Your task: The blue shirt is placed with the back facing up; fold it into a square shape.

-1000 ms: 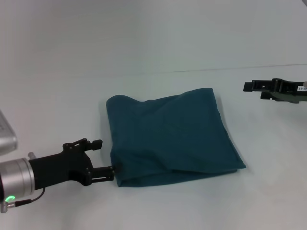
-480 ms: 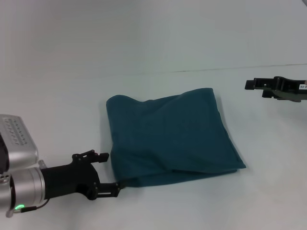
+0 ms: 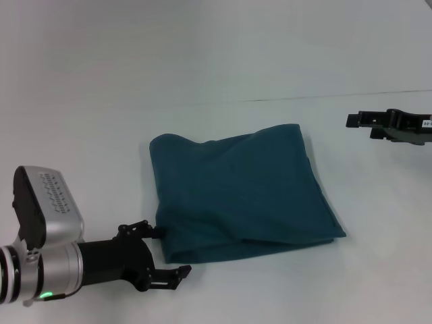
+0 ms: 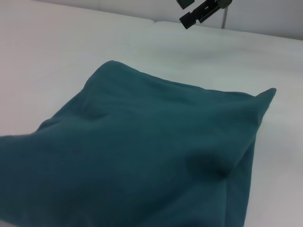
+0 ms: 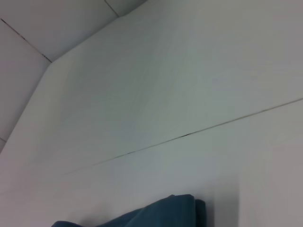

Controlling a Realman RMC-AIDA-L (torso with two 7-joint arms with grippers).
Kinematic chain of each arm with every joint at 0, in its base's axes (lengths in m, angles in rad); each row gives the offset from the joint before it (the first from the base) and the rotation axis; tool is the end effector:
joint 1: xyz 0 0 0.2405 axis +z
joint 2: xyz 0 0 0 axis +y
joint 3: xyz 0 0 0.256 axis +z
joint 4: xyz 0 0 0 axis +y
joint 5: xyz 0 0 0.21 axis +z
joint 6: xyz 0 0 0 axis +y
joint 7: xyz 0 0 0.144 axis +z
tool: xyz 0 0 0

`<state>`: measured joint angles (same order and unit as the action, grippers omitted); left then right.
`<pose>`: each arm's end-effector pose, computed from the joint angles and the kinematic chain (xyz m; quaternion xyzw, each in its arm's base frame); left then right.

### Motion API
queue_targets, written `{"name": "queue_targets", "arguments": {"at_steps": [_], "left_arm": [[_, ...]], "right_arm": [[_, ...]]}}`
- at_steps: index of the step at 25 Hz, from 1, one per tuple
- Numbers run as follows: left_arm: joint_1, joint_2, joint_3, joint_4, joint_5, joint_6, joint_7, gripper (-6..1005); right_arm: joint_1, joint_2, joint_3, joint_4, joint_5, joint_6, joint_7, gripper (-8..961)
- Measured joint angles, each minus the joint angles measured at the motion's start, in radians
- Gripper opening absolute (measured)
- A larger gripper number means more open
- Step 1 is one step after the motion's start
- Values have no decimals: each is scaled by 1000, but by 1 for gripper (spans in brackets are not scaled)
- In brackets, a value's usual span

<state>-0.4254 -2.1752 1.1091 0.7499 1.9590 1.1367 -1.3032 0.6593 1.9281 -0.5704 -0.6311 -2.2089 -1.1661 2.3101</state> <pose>-0.2667 0.3256 -0.0714 -0.9662 -0.1523 -0.1022 0.1810 0.3036 0.4125 0.0795 -0.7281 0.5928 0.2155 0.2684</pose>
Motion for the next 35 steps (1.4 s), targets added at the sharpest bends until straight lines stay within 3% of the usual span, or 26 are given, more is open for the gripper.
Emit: {"name": "queue_targets", "arguments": {"at_steps": [17, 20, 26, 35], "left_arm": [[-20, 0, 41, 0, 10, -110, -48, 858], [-20, 0, 56, 5, 12, -119, -54, 637], [-20, 0, 58, 11, 13, -120, -56, 423], [-19, 0, 58, 45, 20, -101, -77, 180]], "right_arm": [[3, 0, 14, -1, 0, 4, 2, 824], [3, 0, 14, -1, 0, 4, 2, 825], [2, 0, 14, -1, 7, 4, 2, 825], [0, 0, 14, 0, 9, 6, 1, 825]]}}
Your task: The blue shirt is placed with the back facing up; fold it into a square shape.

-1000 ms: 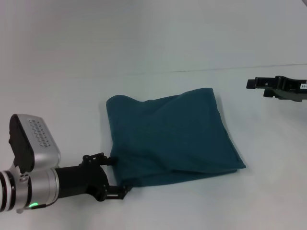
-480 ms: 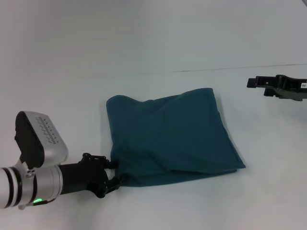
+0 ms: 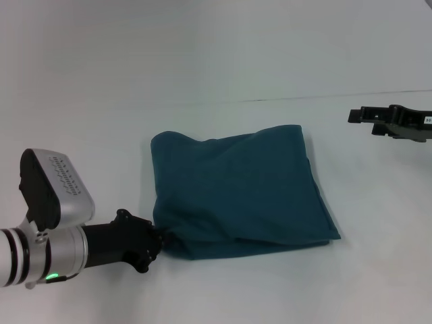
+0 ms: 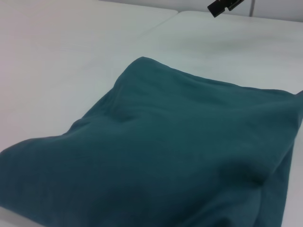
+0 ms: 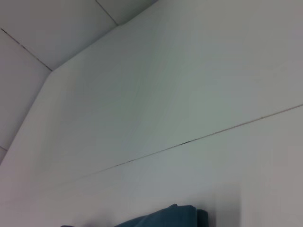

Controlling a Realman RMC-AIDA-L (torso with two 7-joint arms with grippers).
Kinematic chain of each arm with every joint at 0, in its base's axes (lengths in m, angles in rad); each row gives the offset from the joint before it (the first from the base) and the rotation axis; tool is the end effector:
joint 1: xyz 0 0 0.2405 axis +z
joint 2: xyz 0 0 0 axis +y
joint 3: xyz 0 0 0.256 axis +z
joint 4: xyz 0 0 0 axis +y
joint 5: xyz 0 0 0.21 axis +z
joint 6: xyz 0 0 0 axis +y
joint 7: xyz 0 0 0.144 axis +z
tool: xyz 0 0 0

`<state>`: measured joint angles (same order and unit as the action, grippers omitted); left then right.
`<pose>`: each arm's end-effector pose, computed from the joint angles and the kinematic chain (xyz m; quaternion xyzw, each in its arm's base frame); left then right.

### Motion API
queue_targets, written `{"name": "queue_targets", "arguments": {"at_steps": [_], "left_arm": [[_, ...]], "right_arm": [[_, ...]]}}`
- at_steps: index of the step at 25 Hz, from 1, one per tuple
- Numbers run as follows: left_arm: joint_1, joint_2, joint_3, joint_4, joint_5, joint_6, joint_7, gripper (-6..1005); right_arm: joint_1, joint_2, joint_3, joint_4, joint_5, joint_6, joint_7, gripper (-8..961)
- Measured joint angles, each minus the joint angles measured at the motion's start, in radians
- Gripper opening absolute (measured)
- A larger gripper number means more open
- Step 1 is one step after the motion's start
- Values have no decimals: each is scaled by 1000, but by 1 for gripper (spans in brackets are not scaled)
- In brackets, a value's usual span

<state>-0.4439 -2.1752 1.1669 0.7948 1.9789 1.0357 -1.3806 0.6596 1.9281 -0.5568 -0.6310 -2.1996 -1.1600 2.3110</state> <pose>-0.2585 0.3433 -0.0695 -0.9626 -0.1503 -0.0765 0.2119 0.3037 0.4138 0.0822 -0.7222 0.5945 0.2255 0.2723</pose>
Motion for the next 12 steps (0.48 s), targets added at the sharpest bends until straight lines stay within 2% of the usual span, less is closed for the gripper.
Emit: {"name": "queue_targets", "arguments": {"at_steps": [7, 12], "left_arm": [[-1, 2, -12, 21, 6, 49, -6, 23], [-1, 4, -37, 54, 6, 121, -14, 23]], "right_arm": [[0, 0, 0, 3, 0, 4, -6, 825], [5, 0, -1, 6, 0, 10, -10, 825]]}}
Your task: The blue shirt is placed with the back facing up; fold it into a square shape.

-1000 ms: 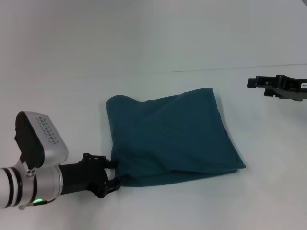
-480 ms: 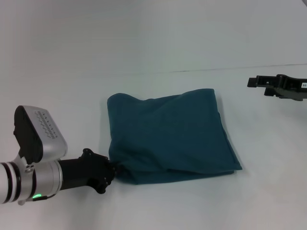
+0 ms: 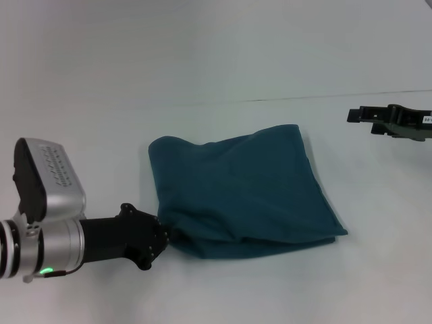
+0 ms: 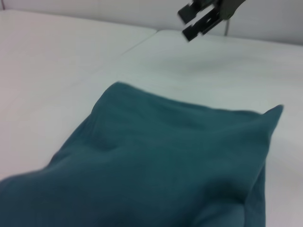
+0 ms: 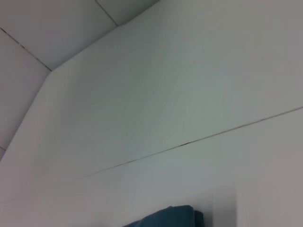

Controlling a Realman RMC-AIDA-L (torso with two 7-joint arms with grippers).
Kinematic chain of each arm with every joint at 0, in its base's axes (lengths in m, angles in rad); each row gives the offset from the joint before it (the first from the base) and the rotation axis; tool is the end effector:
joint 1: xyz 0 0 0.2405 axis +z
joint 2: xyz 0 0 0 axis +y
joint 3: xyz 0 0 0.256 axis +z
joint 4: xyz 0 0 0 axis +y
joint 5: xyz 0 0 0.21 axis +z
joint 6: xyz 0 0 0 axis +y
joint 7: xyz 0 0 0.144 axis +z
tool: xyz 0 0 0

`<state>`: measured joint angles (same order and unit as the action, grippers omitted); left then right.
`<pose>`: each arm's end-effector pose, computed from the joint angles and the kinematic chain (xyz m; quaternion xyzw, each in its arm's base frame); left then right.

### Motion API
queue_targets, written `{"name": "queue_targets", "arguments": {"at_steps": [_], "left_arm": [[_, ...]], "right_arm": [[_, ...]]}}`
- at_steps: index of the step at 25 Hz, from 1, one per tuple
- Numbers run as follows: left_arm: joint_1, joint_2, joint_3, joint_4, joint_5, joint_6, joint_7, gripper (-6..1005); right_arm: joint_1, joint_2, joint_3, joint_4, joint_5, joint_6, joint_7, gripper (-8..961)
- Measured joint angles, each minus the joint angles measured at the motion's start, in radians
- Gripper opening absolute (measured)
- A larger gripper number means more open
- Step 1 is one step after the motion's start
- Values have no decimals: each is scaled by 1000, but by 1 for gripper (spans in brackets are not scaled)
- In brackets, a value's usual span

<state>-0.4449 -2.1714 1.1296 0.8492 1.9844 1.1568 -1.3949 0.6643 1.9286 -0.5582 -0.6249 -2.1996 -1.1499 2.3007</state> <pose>-0.2457 0.3407 -0.0582 -0.9679 -0.1362 -0.1021 0.1847 0.3031 0.4154 0.0811 -0.7246 0.5909 0.2241 0.2751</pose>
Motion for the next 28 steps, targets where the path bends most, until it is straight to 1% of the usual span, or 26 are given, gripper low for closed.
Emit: {"name": "queue_targets", "arguments": {"at_steps": [4, 10, 14, 17, 22, 28], "left_arm": [[-1, 1, -16, 21, 1, 34, -6, 23], [0, 2, -23, 22, 5, 28, -10, 22], [-1, 3, -47, 20, 5, 16, -4, 22], [6, 4, -91, 22, 2, 40, 11, 22], [14, 4, -192, -5, -2, 134, 57, 22], [29, 6, -244, -35, -2, 141, 103, 21]], "right_arm": [[1, 1, -4, 1, 0, 1, -2, 825], [-3, 1, -4, 1, 0, 1, -6, 825], [-5, 3, 1, 1, 0, 1, -14, 825], [-6, 7, 0, 1, 0, 2, -16, 825], [-5, 13, -12, 6, -4, 6, -18, 824], [-1, 14, -19, 15, -6, 16, -21, 824]]}}
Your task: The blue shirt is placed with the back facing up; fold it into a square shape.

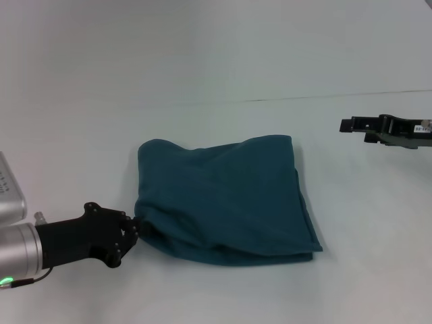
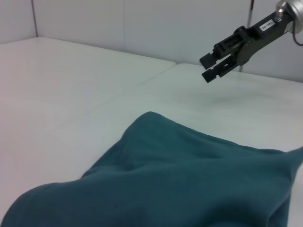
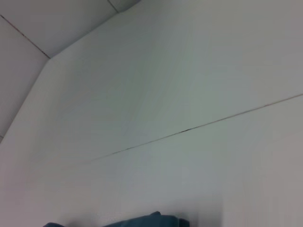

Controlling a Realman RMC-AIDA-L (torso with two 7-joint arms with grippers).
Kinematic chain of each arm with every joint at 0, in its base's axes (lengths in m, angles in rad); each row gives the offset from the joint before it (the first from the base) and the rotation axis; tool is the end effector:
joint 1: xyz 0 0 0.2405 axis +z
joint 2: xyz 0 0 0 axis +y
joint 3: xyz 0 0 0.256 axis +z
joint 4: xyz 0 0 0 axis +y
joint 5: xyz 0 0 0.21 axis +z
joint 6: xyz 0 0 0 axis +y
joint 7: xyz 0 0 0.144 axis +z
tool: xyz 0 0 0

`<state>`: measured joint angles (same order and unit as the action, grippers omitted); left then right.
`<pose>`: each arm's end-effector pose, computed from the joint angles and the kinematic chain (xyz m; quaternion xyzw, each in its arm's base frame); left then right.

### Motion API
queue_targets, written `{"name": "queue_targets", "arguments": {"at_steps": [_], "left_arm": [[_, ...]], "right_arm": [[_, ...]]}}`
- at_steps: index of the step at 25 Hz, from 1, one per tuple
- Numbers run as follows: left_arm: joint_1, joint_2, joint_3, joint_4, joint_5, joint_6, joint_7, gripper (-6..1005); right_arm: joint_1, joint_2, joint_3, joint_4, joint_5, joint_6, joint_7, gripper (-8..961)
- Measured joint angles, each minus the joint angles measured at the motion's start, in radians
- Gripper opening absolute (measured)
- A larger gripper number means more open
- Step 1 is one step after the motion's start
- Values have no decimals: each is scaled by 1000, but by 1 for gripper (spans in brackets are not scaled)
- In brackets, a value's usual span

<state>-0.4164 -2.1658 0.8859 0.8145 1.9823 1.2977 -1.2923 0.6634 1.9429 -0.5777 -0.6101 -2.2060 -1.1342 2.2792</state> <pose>-0.2724 0.3294 -0.0279 -0.9509 -0.1647 -0.1548 0.2116 0.3040 0.4128 0.0687 -0.7321 0.5882 0.2113 0.2709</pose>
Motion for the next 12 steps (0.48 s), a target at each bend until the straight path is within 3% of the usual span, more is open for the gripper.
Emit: {"name": "queue_targets", "arguments": {"at_steps": [12], "left_arm": [[-10, 1, -19, -27, -1, -61, 7, 33]], "right_arm": [[10, 8, -1, 3, 4, 2, -10, 824]]}}
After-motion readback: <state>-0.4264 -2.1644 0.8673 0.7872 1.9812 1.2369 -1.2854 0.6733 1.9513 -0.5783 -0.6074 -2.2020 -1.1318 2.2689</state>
